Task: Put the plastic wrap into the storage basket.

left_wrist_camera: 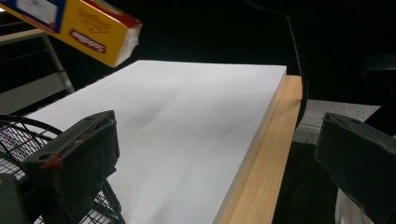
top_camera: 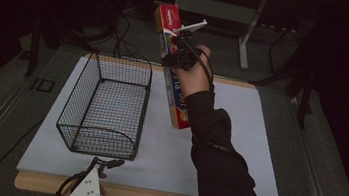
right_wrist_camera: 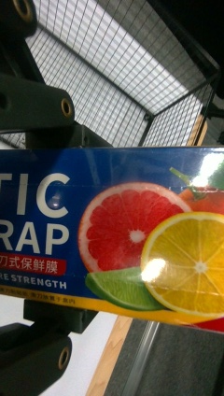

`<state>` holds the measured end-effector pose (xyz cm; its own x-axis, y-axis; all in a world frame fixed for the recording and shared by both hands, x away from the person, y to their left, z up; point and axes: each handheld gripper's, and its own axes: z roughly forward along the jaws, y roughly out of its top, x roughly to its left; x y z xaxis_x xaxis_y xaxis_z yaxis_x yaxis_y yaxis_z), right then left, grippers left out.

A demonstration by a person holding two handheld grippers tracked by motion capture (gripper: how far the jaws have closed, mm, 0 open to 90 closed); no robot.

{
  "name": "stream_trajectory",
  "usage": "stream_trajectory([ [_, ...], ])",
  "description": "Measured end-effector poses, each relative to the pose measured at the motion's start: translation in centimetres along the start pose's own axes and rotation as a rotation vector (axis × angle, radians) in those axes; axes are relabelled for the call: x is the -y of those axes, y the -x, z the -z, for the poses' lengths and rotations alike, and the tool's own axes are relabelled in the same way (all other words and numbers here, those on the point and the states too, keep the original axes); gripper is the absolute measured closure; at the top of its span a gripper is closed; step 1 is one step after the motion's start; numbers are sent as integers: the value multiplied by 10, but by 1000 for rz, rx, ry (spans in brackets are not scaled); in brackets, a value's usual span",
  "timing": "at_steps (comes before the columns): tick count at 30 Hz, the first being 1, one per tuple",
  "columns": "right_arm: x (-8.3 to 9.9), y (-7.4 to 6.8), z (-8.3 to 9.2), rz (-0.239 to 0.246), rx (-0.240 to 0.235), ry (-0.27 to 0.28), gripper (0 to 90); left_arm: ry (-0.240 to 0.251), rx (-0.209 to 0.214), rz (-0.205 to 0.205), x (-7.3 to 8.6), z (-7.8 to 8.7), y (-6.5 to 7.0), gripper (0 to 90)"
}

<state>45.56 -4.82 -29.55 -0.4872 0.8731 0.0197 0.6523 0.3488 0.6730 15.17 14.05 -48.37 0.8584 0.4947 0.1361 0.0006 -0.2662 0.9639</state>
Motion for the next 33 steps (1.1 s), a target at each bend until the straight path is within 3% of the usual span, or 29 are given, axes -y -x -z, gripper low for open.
stream_trajectory([
  [2, -2, -3, 0, 6, -2, 5, 400, 1, -2, 0, 0, 0, 0, 2],
  [14, -27, -58, -6, 64, -37, 53, 401, 6, -6, 3, 0, 1, -1, 2],
  [19, -33, -74, -11, 64, -55, 58, 401, 8, -5, 3, 0, 2, -1, 2],
  [22, -38, -94, -16, 78, -72, 63, 401, 10, -5, 3, 0, 2, -1, 2],
  [33, -34, -137, -40, 103, -122, 76, 401, 10, -7, 1, 0, 5, 0, 2],
])
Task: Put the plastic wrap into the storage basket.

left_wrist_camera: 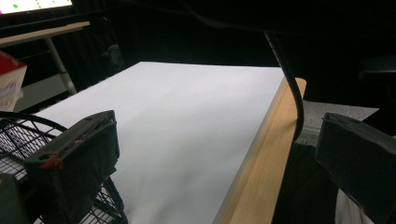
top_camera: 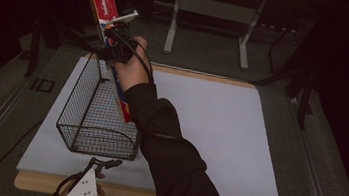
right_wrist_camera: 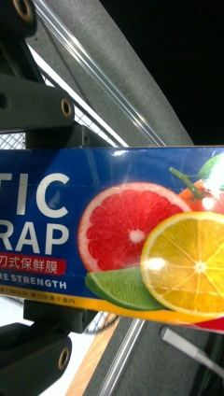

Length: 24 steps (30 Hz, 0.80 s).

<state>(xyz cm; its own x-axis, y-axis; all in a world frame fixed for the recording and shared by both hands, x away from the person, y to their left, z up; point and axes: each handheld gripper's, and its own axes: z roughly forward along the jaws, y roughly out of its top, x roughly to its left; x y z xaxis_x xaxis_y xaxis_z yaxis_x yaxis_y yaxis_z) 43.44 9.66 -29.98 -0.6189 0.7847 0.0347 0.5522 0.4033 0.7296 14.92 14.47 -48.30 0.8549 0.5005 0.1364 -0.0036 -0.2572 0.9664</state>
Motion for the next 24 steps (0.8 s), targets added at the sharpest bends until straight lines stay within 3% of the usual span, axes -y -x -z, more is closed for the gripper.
stream_trajectory([
  [6, 11, -8, -16, -4, -7, 1, 401, 0, -3, 5, 0, 1, 0, 2],
  [9, 19, -13, -29, 4, -6, -24, 400, 1, 1, 4, 0, 0, 0, 2],
  [24, 48, -8, -62, -16, -14, -78, 399, -12, 7, 0, 1, 0, 0, 2],
])
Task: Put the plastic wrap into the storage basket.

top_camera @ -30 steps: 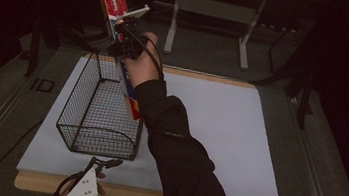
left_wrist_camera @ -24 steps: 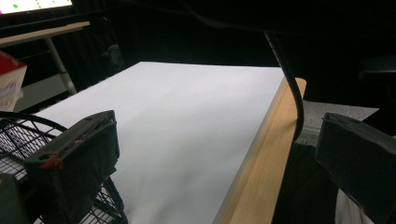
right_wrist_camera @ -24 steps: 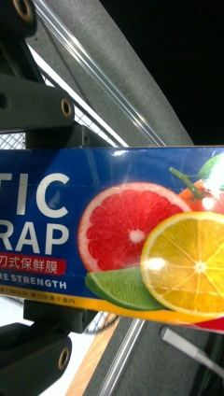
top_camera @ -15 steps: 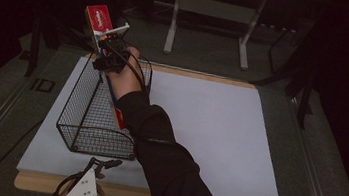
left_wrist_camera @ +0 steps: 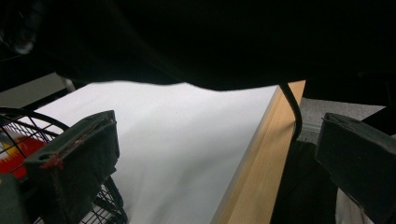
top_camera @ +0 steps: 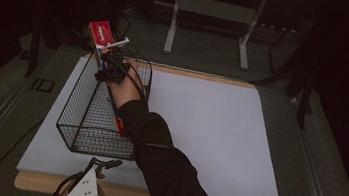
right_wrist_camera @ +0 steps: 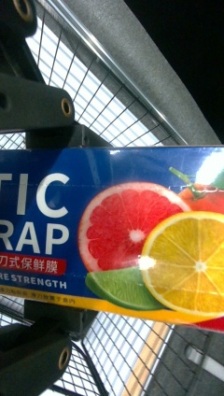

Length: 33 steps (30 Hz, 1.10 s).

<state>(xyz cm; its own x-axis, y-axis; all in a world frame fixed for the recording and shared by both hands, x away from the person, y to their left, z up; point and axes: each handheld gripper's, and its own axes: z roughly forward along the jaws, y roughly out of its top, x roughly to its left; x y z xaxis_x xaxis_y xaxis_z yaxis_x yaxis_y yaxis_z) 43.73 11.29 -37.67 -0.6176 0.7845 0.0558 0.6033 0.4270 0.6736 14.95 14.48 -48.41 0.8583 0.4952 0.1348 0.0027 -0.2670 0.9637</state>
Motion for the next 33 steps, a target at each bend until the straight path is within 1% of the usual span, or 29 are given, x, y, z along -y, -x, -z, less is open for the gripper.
stream_trajectory([
  [4, 8, 3, -9, 4, 2, -15, 399, -2, 2, -1, 0, 0, 0, 2],
  [6, 11, 4, -12, -3, 6, -23, 399, -2, 3, -1, 0, 0, 0, 2],
  [8, 14, 6, -16, -17, -6, -31, 399, -4, 2, -3, 0, 0, 0, 2],
  [11, 19, 6, -21, 1, 4, -43, 398, -3, 1, -2, 0, 0, 0, 2],
  [12, 20, 7, -23, -12, -2, -49, 398, -4, 0, -2, 0, 0, 0, 2],
  [15, 23, 6, -27, -18, -14, -64, 398, -5, 1, -2, 0, 0, 0, 2],
  [18, 27, 4, -32, 2, 0, -77, 397, -6, 2, -5, 0, 0, 0, 2],
  [19, 28, 4, -33, -2, -4, -77, 397, -5, 3, -5, 0, 0, 0, 2],
  [21, 28, 4, -34, -4, -1, -77, 397, -4, 3, -3, 0, 0, 0, 2],
  [23, 27, 3, -35, 6, -3, -88, 396, -5, 3, -2, 0, 0, 0, 2],
  [26, 26, 3, -36, 2, -3, -93, 395, -4, 4, -4, 0, 0, 0, 2],
  [29, 25, 5, -42, -3, -9, -114, 393, -2, 5, -4, 0, 0, 0, 2],
  [32, 25, 3, -45, 6, -14, -125, 391, -3, 5, -4, 0, 0, 0, 2],
  [33, 25, 3, -45, 5, -7, -128, 390, -3, 5, -5, 0, 0, 0, 2],
])
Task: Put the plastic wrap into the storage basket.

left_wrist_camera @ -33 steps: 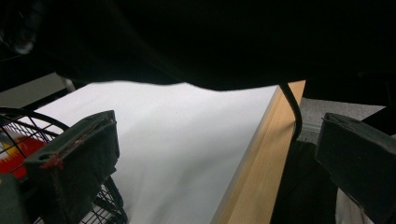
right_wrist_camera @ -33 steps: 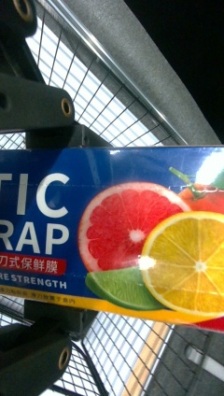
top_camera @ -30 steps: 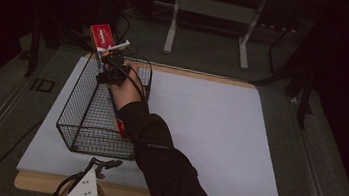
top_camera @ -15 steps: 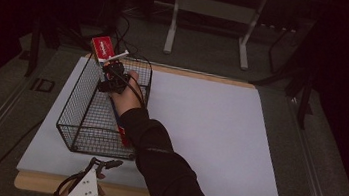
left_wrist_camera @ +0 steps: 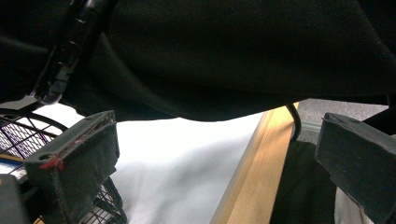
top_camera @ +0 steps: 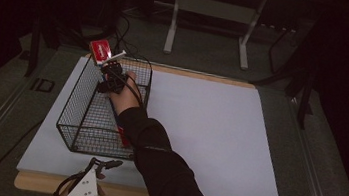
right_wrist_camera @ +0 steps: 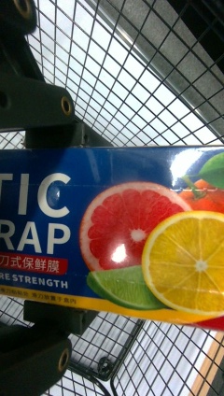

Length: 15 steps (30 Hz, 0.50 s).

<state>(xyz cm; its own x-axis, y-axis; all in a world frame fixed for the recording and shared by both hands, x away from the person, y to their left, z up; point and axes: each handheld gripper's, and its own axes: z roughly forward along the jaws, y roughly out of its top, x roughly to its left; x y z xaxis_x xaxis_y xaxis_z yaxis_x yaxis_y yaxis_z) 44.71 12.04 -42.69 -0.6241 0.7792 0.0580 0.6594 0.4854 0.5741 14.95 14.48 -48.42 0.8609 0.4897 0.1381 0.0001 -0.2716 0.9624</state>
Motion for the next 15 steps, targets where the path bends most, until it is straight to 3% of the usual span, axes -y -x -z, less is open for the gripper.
stream_trajectory([
  [6, -2, 2, -4, -21, 15, -13, 387, 1, -1, 1, 0, 0, 0, 2],
  [12, -2, 1, -5, 5, 24, -14, 369, 0, 0, -2, 0, 0, 1, 2],
  [15, -3, 3, -2, 14, 4, -5, 330, -2, 0, -1, 0, 0, 0, 2],
])
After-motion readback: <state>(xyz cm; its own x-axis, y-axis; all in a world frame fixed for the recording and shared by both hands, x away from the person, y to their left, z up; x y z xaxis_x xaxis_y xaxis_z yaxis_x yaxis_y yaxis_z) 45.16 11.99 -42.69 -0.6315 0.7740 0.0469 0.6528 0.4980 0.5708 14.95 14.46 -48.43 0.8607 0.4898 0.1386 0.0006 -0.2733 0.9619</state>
